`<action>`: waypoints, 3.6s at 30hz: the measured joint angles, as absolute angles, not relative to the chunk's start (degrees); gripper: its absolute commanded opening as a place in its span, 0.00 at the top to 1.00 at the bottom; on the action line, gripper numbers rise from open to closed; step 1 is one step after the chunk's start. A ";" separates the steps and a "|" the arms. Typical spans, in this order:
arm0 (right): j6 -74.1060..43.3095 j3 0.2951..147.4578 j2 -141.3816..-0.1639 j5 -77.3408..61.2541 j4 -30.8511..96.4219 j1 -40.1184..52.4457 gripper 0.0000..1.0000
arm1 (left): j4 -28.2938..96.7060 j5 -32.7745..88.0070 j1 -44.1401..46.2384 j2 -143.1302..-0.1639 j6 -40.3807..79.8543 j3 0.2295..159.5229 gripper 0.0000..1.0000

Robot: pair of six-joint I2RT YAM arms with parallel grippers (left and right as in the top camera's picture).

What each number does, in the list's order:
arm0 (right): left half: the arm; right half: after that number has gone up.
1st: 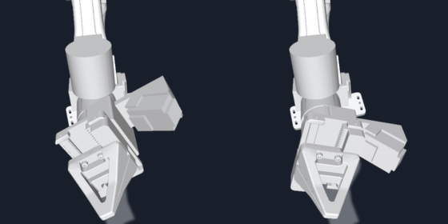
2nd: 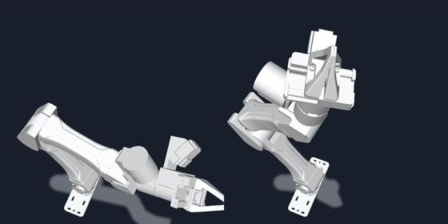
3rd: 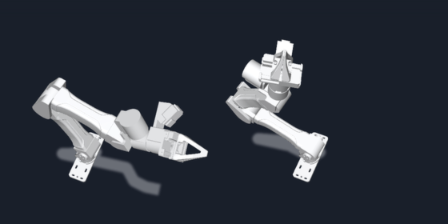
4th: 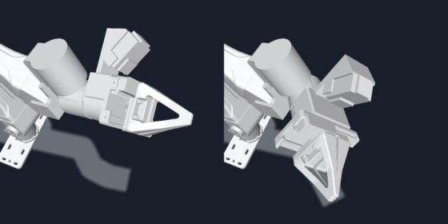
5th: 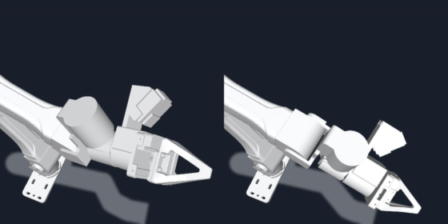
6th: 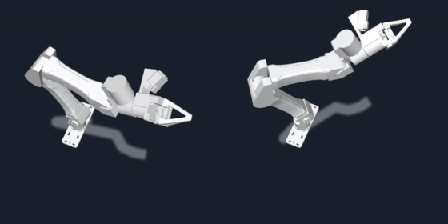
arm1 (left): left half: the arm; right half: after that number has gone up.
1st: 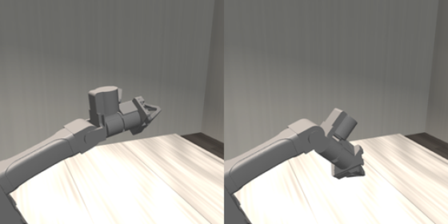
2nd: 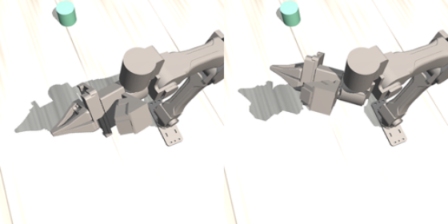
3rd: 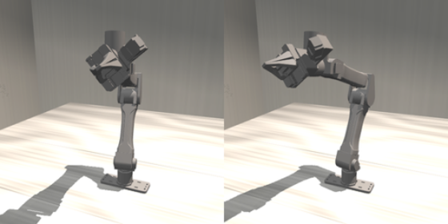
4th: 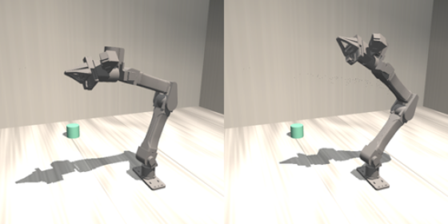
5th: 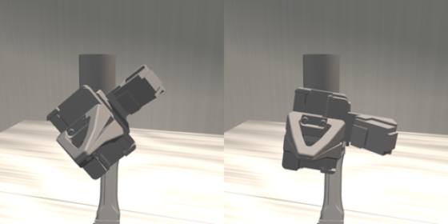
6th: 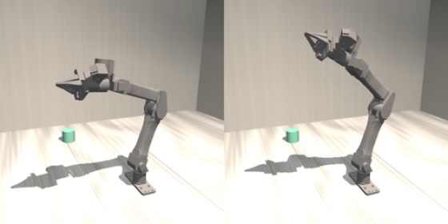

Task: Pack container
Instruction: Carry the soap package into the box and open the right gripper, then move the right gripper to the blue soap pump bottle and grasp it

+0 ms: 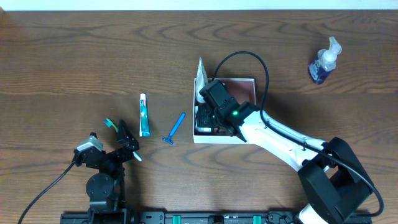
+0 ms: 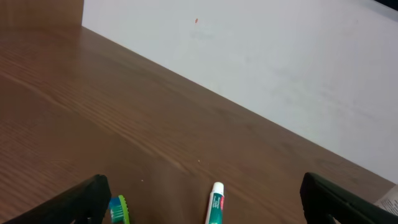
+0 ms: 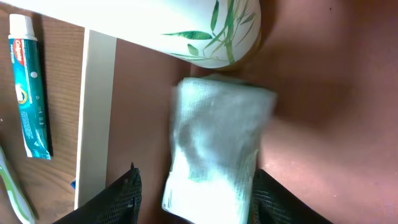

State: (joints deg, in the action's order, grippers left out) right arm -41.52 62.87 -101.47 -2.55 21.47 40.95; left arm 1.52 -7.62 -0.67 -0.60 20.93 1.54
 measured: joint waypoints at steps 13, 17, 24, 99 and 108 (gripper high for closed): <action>-41.43 62.87 -101.41 -2.57 21.74 40.95 0.44 | 1.52 -7.64 -0.67 -0.60 20.93 1.52 0.02; -40.80 62.85 -99.31 -2.52 24.64 40.95 0.43 | 1.52 -7.62 -0.67 -0.60 20.93 1.52 0.02; -39.09 62.81 -84.40 -0.86 31.07 40.84 0.37 | 1.52 -7.64 -0.67 -0.60 20.93 1.52 0.02; 11.09 91.72 -113.08 -20.14 36.27 -19.22 0.10 | 1.52 -7.64 -0.67 -0.60 20.93 1.52 0.02; 14.09 91.72 -113.27 -20.14 32.12 -18.59 0.16 | 1.52 -7.62 -0.67 -0.60 20.93 1.52 0.02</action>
